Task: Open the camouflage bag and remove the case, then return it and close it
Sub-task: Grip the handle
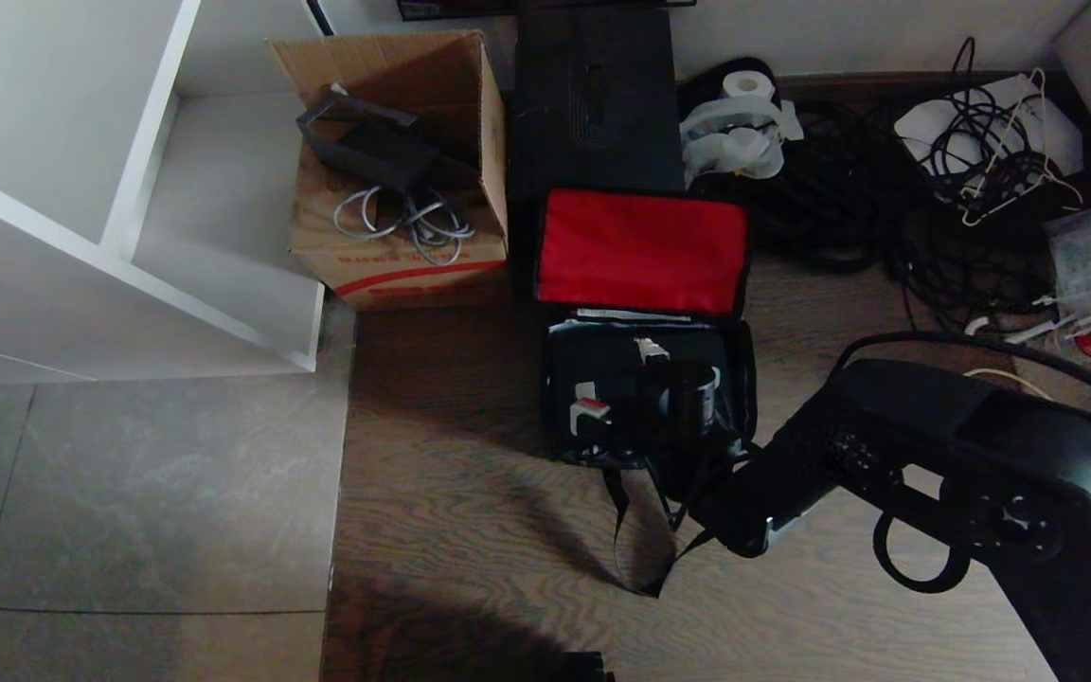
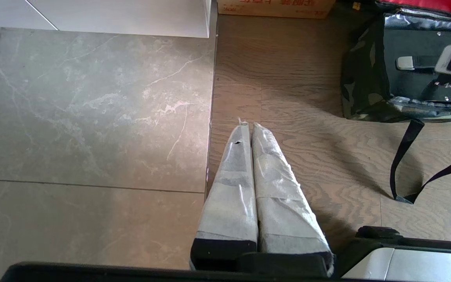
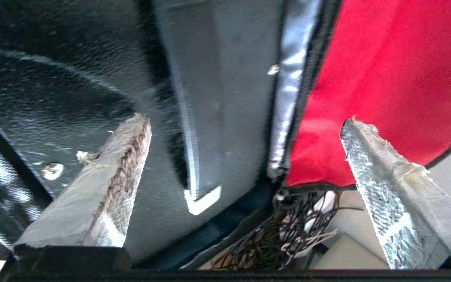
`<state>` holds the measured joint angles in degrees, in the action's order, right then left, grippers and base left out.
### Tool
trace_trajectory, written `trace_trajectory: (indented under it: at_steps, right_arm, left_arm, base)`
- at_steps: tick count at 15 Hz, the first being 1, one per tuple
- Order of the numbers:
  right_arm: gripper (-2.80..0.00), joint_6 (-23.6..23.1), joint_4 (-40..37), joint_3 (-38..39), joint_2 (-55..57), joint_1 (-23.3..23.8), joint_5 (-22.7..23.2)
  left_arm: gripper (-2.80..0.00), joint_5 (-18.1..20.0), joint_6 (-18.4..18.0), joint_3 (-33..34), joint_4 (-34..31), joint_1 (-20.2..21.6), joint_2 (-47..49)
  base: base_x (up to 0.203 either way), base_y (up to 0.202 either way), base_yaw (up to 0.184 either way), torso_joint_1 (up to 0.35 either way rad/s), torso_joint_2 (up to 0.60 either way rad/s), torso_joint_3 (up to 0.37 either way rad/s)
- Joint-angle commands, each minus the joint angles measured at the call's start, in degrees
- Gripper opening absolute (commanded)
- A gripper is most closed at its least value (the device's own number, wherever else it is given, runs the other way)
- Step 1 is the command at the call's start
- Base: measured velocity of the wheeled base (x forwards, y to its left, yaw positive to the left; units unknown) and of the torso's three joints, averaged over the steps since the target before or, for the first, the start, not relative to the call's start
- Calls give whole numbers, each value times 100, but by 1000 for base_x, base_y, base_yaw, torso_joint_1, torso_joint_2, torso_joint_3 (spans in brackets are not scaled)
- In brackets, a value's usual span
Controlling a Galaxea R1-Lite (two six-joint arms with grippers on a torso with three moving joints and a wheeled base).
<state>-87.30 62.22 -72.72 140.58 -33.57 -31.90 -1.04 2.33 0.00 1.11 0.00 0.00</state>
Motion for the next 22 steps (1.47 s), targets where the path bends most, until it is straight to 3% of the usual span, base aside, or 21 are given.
trace_trajectory:
  at_steps: [1,7,14,16,22]
  right_arm:
    - [0,-44,40,-144,174,8,-22]
    - [0,-160,1039,-731,565,9,18]
    - [0,-427,1105,-1394,1017,281,-22]
    - [0,-412,1143,-1281,1045,321,-33]
    - [0,-498,1777,-1517,1694,325,-511]
  left_arm:
    - [-280,-2,4,53,4,0,0]
    - [-280,-2,4,53,4,0,0]
    - [-280,-2,4,53,4,0,0]
    - [-280,-2,4,53,4,0,-9]
    - [-280,-2,4,53,4,0,-9]
  base:
    - [0,0,0,0,0,0]
    - [0,0,0,0,0,0]
    - [0,0,0,0,0,0]
    - [0,0,0,0,0,0]
    - [0,0,0,0,0,0]
